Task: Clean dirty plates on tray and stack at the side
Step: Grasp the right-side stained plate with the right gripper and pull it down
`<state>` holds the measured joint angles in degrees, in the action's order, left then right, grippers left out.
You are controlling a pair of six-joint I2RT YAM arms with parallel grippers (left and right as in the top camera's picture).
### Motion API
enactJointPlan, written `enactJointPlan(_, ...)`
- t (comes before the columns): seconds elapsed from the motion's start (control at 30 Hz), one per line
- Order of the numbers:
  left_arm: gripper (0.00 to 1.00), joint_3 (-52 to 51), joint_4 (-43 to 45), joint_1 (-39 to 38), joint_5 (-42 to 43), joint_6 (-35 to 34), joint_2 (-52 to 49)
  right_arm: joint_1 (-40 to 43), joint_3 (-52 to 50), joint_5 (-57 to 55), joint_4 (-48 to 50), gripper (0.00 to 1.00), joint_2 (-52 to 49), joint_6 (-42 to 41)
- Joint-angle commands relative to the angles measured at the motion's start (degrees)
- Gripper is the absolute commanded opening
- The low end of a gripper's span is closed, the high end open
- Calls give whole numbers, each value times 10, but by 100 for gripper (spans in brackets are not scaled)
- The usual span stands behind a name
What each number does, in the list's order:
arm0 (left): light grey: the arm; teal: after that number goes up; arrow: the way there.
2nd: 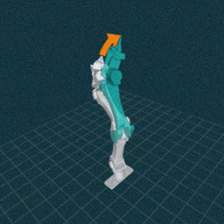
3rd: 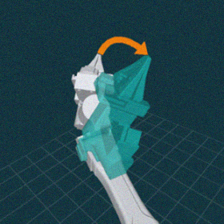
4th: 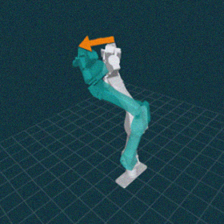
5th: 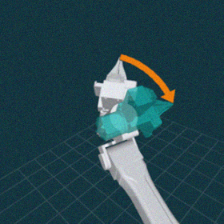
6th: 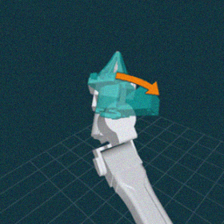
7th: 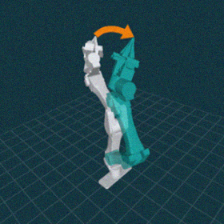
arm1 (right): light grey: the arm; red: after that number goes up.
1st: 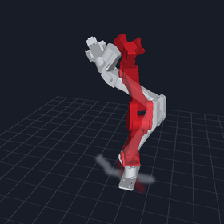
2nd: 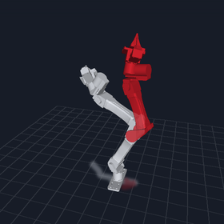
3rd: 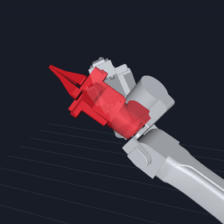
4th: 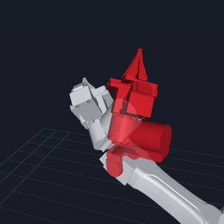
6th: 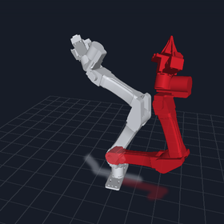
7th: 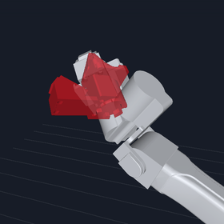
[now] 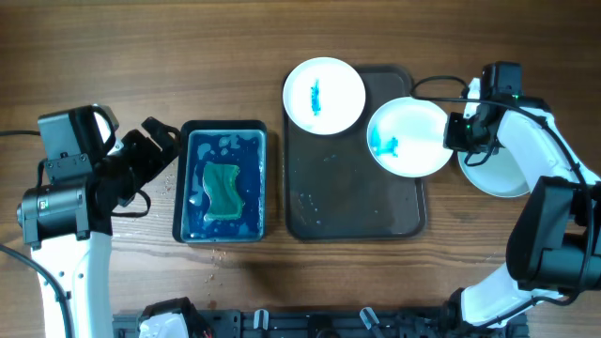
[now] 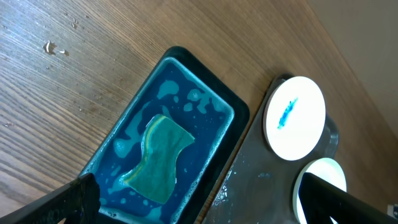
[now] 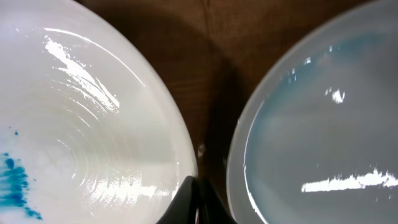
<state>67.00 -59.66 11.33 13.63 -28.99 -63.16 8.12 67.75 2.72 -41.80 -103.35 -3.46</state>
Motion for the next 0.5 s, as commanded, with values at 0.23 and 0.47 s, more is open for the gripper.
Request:
enactJointPlan(0.23,100,9,0,3,9,3,2,-44,1,99,-78,4,110,-40)
enactJointPlan(0.47,100,9,0,3,9,3,2,-158,-34,96,-113,4,109,-106)
